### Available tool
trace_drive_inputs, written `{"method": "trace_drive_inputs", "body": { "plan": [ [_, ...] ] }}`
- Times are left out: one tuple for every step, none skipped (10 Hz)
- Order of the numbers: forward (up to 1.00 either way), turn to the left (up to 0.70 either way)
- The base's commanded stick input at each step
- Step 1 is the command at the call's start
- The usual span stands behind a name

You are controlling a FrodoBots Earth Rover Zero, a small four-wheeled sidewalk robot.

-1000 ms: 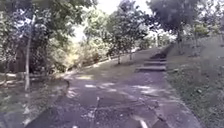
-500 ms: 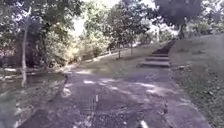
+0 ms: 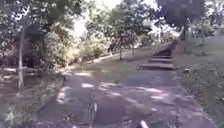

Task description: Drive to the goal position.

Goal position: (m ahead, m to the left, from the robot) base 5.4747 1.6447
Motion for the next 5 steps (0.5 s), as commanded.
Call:
{"method": "trace_drive_inputs", "body": {
  "plan": [
    [0.5, 0.0],
    [0.5, 0.0],
    [0.5, 0.0],
    [0.5, 0.0],
    [0.5, 0.0]
  ]
}}
